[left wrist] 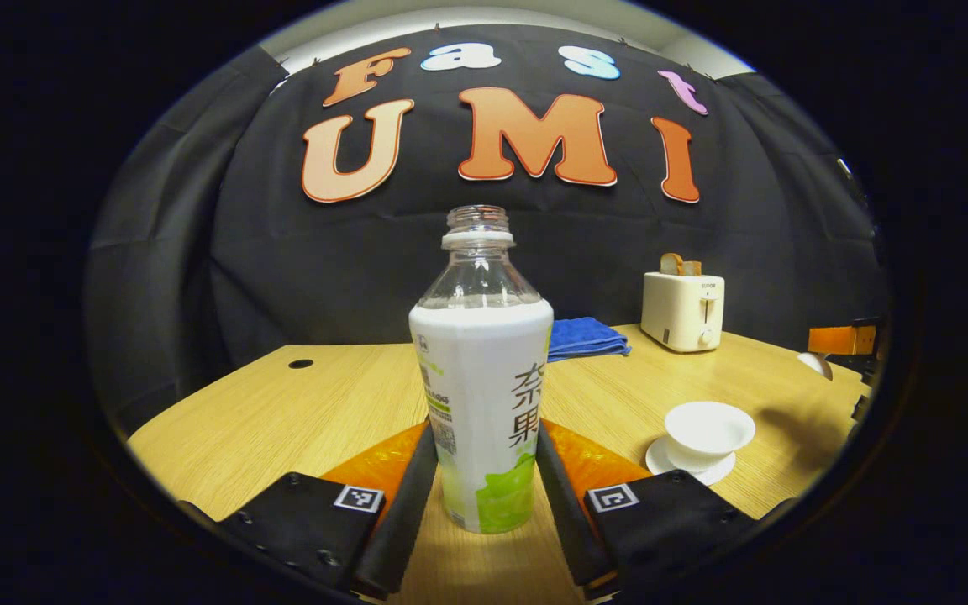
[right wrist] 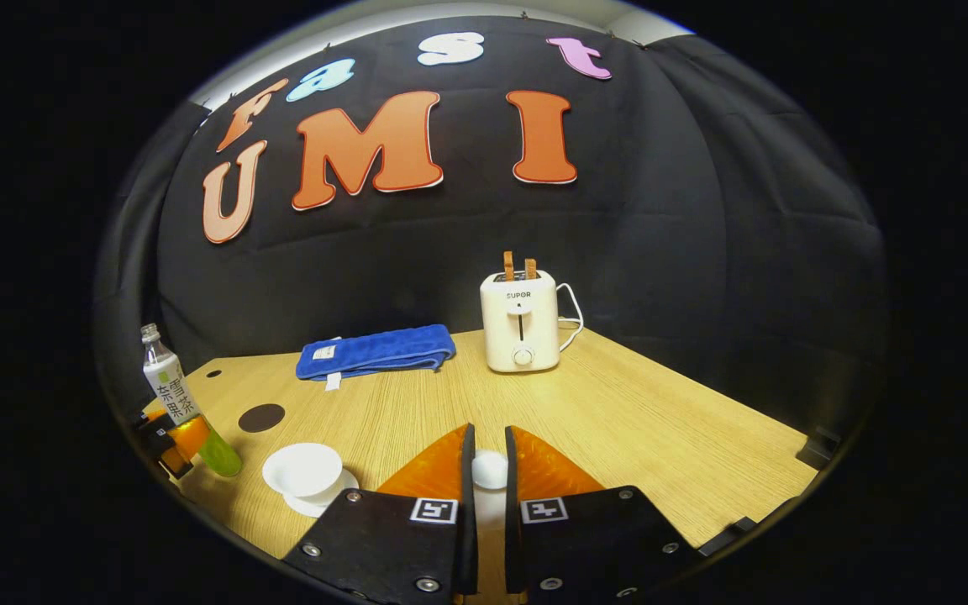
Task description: Open the teacup lid with one hand, grasp the water bottle and pour water into the teacup with the other hand; after pouring, place the water bottle on the coaster and then close the teacup lid.
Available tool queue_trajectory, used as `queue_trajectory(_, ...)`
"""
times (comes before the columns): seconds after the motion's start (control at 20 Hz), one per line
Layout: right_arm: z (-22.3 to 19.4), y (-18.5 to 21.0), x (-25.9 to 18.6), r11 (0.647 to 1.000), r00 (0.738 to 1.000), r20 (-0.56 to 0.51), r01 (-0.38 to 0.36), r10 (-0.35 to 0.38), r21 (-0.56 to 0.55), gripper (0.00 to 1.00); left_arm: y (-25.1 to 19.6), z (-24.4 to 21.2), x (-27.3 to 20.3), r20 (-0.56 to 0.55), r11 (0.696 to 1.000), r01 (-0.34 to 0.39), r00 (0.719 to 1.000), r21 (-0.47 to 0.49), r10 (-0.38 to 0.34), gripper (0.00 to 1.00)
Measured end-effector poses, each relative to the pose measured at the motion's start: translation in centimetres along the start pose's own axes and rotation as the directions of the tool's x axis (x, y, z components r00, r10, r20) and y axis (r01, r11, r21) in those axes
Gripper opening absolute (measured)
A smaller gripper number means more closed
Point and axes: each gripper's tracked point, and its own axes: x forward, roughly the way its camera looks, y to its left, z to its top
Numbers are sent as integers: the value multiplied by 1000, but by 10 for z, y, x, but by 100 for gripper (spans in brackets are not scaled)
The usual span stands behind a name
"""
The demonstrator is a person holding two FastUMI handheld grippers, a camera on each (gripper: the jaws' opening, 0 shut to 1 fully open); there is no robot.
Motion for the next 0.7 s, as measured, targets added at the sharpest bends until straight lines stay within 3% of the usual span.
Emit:
queue_trajectory(0.2,1,3,-2,1000,1000,1,-8,8,2,13,-3,2,2,-12,999,16,1000,38,-15,67)
queue_trajectory(0.4,3,3,-5,1000,1000,11,-13,13,5,13,-4,10,1,-27,981,32,999,189,-27,64)
queue_trajectory(0.55,4,-3,-7,1000,1000,13,-6,6,9,13,-4,20,3,-25,938,39,999,344,-32,64)
queue_trajectory(0.7,4,-11,-10,1000,1000,14,5,-5,19,13,-9,23,5,-25,848,61,998,527,-57,65)
